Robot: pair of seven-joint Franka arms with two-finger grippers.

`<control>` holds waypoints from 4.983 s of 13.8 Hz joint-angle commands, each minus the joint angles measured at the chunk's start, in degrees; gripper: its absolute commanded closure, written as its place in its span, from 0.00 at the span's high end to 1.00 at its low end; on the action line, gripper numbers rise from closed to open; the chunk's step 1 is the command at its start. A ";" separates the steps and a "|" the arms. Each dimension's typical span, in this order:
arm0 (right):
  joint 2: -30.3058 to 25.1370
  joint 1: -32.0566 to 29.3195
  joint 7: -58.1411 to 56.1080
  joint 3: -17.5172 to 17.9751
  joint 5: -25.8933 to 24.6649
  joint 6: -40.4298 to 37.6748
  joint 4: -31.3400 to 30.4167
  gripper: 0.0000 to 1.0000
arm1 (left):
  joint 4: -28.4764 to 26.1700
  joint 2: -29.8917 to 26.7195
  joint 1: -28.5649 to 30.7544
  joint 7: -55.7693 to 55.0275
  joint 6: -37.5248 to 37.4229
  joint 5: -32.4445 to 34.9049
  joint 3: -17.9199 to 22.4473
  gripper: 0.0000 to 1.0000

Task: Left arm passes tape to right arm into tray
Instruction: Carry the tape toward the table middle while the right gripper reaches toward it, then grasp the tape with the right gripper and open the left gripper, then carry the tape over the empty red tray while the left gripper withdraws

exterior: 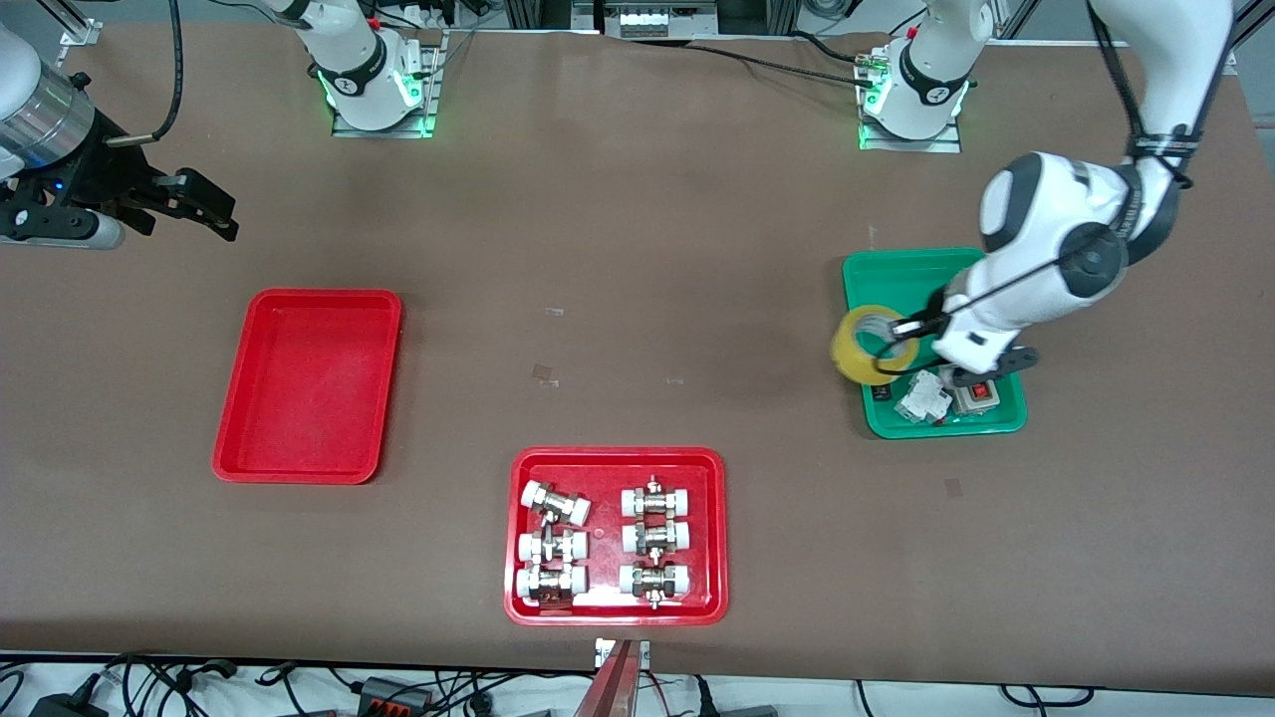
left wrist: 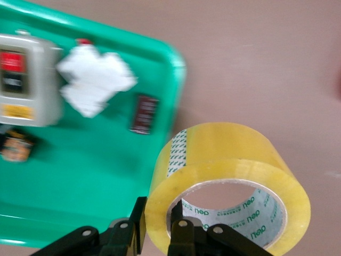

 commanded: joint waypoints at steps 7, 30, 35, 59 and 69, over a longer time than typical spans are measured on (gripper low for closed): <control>2.13 -1.42 -0.37 0.01 0.99 -0.38 0.80 1.00 | 20.08 12.44 -13.99 -6.66 0.78 -5.22 -1.25 0.00; 22.87 14.04 -16.01 0.63 42.82 19.83 5.46 1.00 | 41.10 25.20 -35.28 -4.29 16.08 -13.59 -0.37 0.00; 22.97 14.05 -16.46 0.54 42.03 20.19 5.72 1.00 | 41.10 25.29 -35.10 -4.20 16.26 -13.59 -0.37 0.00; 27.78 0.90 -33.20 -0.16 41.94 11.87 6.07 0.00 | 40.22 15.53 -6.58 10.98 -26.84 -7.66 -0.20 1.00; 43.35 -17.76 -63.38 -0.16 35.80 6.04 5.99 0.00 | 45.55 16.50 2.16 12.94 -37.17 26.29 1.38 1.00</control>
